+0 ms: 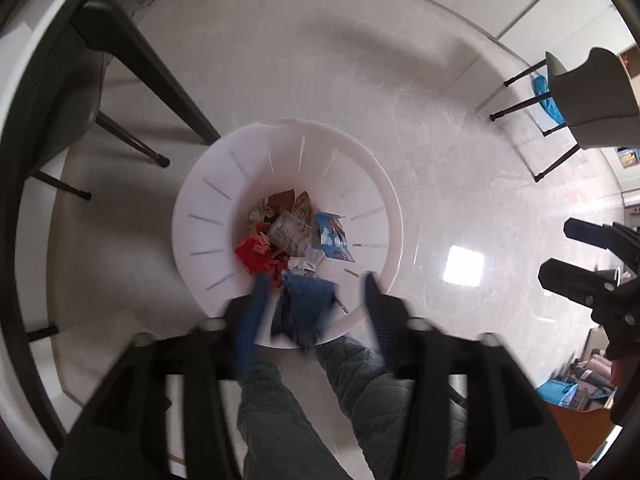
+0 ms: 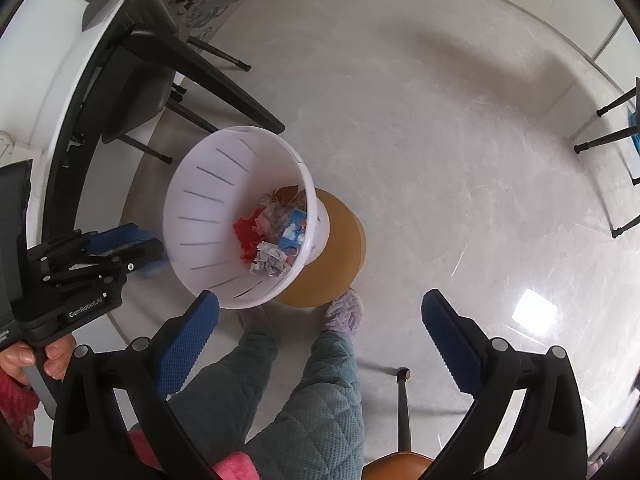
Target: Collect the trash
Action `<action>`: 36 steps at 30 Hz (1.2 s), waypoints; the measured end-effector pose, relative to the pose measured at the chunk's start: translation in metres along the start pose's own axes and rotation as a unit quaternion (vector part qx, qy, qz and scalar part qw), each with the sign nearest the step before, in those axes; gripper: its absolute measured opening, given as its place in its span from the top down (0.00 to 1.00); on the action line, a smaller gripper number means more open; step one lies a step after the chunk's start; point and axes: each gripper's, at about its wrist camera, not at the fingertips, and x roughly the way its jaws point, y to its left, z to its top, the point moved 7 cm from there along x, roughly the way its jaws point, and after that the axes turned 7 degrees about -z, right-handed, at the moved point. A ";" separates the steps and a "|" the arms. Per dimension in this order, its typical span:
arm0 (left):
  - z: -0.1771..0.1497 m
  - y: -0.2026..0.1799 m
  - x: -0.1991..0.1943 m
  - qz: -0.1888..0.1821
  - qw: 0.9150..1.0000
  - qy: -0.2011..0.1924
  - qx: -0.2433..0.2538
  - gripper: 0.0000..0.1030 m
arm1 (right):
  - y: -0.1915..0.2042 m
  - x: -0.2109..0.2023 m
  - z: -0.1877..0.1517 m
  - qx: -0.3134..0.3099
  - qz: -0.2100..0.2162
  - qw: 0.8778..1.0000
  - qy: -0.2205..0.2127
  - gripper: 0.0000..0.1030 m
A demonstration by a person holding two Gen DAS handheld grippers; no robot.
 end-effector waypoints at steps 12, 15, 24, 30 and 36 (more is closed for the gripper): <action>0.016 -0.016 -0.035 -0.014 0.999 -0.041 -0.009 0.11 | 0.004 -0.005 0.009 -0.001 -0.002 1.000 -0.009 0.02; 0.019 -0.020 -0.058 -0.012 0.998 -0.064 -0.010 0.11 | 0.009 -0.014 0.016 -0.007 -0.005 1.000 -0.021 0.02; 0.007 0.021 -0.197 0.043 0.979 -0.187 -0.070 0.11 | 0.104 -0.092 0.048 -0.106 0.037 0.989 -0.096 0.02; -0.037 0.084 -0.303 0.127 0.945 -0.271 -0.134 0.11 | 0.230 -0.151 0.055 -0.261 0.040 0.950 -0.165 0.02; -0.080 0.130 -0.412 0.206 0.892 -0.356 -0.188 0.07 | 0.335 -0.218 0.072 -0.307 0.082 0.920 -0.230 0.02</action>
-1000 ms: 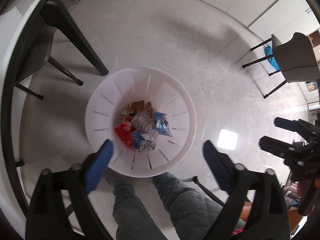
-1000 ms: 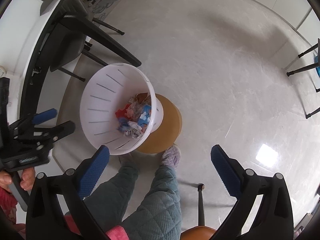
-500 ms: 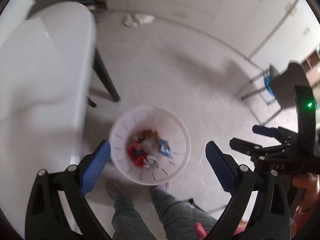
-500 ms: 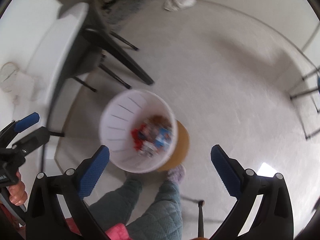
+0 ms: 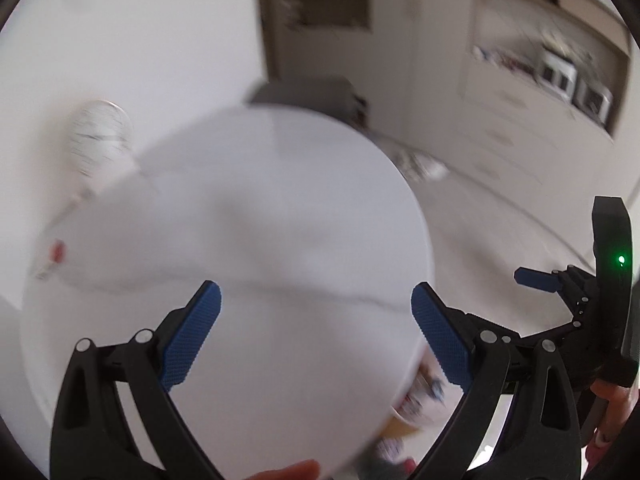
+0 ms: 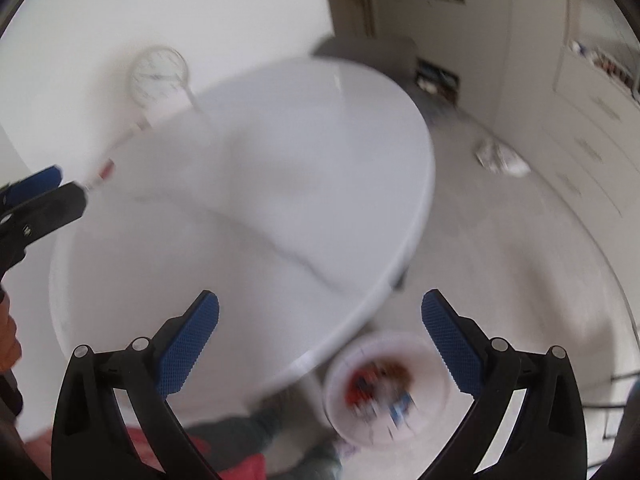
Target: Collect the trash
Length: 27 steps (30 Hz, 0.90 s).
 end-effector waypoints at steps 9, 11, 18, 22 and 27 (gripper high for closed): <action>0.103 0.080 -0.098 0.082 0.986 -0.141 -0.040 0.07 | 0.047 -0.088 0.151 -0.023 0.020 0.990 -0.137 0.02; 0.123 0.089 -0.117 0.089 0.980 -0.171 -0.049 0.07 | 0.050 -0.115 0.178 -0.025 0.008 0.984 -0.176 0.02; 0.163 0.095 -0.156 0.087 0.968 -0.225 -0.074 0.07 | 0.053 -0.176 0.229 -0.023 -0.027 0.966 -0.254 0.02; 0.169 0.095 -0.158 0.075 0.967 -0.224 -0.093 0.07 | 0.046 -0.188 0.232 -0.007 -0.030 0.964 -0.264 0.02; 0.165 0.088 -0.151 0.058 0.971 -0.210 -0.095 0.07 | 0.043 -0.186 0.229 -0.008 -0.050 0.963 -0.265 0.02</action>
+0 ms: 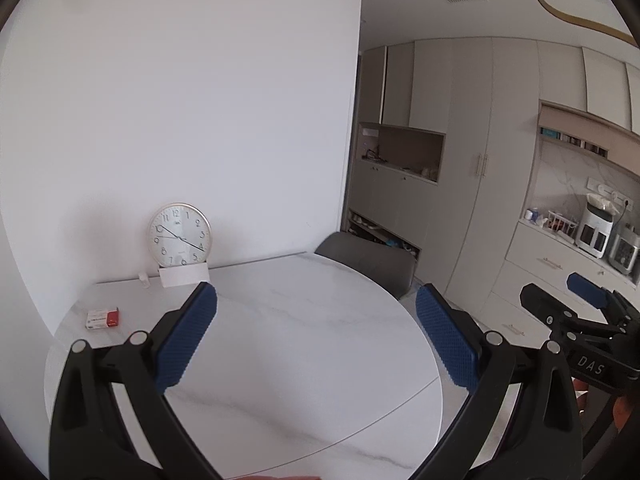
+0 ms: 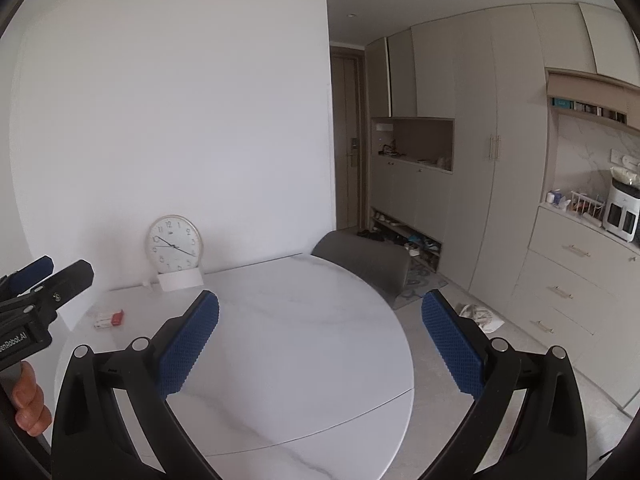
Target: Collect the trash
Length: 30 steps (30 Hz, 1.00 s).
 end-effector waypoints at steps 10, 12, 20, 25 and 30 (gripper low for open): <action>-0.009 0.001 0.011 0.002 1.000 0.019 -0.001 0.07 | -0.001 0.001 -0.007 0.014 0.003 1.000 0.002 0.02; -0.011 0.001 0.012 0.004 1.000 0.020 0.001 0.07 | 0.000 0.002 -0.009 0.013 0.004 1.000 0.004 0.02; -0.014 0.000 0.019 0.002 1.000 0.028 0.000 0.07 | 0.002 0.003 -0.014 0.012 0.002 1.000 0.009 0.02; -0.014 -0.001 0.022 -0.001 0.999 0.034 0.001 0.07 | 0.002 0.003 -0.017 0.014 0.003 1.000 0.011 0.02; -0.016 -0.003 0.019 0.004 0.999 0.031 0.007 0.07 | 0.001 0.000 -0.017 0.016 0.002 1.000 0.007 0.02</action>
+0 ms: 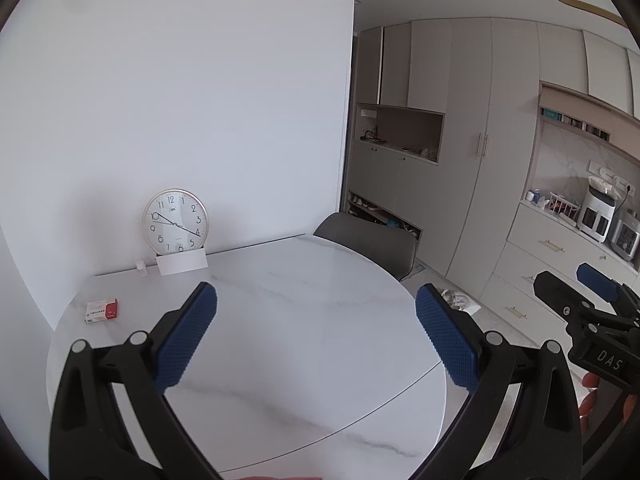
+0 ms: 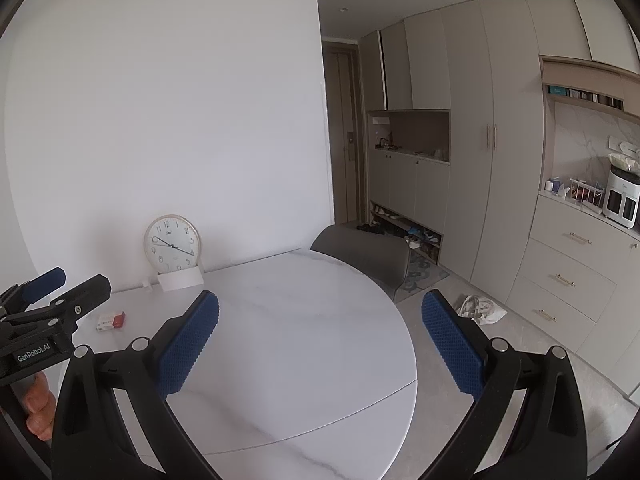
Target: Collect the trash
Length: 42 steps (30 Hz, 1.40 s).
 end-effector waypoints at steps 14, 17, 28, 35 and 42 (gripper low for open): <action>-0.006 -0.003 -0.003 -0.006 1.000 0.003 0.001 0.07 | 0.002 -0.004 -0.006 -0.003 -0.004 1.000 0.006 0.02; -0.007 -0.002 -0.004 -0.007 1.000 0.004 0.001 0.07 | 0.002 -0.005 -0.006 -0.004 -0.004 1.000 0.006 0.02; -0.007 -0.003 -0.004 -0.008 1.000 0.005 0.002 0.07 | 0.000 -0.008 -0.007 -0.006 -0.005 1.000 0.005 0.02; -0.007 -0.003 -0.004 -0.009 1.000 0.006 0.002 0.07 | 0.000 -0.008 -0.008 -0.006 -0.005 1.000 0.006 0.02; -0.008 -0.003 -0.002 -0.010 1.000 0.009 0.004 0.07 | -0.005 -0.013 -0.010 -0.004 -0.004 1.000 0.007 0.02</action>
